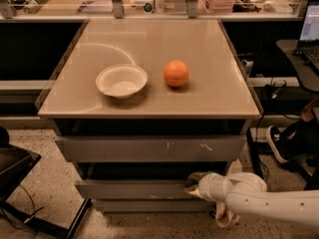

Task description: Open middle drawer

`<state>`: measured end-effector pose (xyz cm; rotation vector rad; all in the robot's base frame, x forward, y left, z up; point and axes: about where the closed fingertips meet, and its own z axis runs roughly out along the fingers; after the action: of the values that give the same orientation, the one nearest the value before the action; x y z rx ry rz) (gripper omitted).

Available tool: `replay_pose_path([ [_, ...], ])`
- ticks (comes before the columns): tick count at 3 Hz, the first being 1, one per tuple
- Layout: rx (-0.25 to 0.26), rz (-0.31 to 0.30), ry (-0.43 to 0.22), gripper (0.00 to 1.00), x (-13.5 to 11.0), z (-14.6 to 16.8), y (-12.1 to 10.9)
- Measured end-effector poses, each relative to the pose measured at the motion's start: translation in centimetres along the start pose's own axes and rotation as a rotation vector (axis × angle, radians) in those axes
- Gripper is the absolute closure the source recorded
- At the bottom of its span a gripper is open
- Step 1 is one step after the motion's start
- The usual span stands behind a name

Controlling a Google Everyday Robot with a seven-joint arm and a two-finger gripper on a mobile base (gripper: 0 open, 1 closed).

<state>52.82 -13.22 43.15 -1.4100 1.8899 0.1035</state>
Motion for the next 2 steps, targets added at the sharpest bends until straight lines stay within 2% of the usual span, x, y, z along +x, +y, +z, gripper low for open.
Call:
replay_pose_path([
  [1,0.001,-0.002,-0.001,1.00,-0.1,-0.3,0.1],
  [2,-0.004,-0.010,-0.010,1.00,0.3,-1.5,1.6],
])
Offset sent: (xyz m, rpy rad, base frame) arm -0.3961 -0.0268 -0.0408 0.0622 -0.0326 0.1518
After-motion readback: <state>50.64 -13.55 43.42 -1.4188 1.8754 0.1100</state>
